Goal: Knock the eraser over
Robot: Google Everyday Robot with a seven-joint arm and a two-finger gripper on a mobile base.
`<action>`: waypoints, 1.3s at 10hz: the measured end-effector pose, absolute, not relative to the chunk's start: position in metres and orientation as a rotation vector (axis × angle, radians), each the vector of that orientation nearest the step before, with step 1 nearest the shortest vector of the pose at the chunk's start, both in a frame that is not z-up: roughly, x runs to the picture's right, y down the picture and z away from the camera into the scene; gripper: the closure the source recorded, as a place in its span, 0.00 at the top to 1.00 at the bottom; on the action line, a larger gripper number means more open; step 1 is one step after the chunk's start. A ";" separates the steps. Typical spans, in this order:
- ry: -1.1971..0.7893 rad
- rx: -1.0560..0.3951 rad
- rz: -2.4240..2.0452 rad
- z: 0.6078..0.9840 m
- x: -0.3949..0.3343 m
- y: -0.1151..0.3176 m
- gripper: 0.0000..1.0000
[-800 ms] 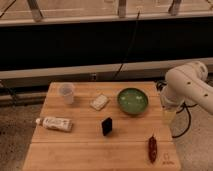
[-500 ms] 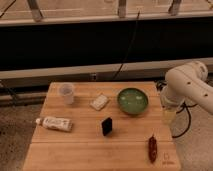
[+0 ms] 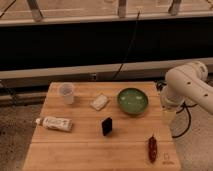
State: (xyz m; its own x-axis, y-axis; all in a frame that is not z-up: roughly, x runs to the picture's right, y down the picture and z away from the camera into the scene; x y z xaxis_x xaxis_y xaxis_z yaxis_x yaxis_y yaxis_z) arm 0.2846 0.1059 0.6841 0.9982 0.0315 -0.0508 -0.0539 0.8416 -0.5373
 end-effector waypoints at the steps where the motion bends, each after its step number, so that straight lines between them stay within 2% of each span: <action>1: 0.041 -0.569 0.045 0.684 0.285 0.106 0.80; 7: 0.041 -0.570 0.044 0.684 0.284 0.107 0.80; 13: 0.038 -0.593 -0.049 0.700 0.235 0.142 0.80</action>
State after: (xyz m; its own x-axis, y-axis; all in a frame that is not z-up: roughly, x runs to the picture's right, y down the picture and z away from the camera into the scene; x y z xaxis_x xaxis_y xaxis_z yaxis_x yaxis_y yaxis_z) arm 0.2352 0.1423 0.7005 0.9982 -0.0567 -0.0214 0.0351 0.8283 -0.5592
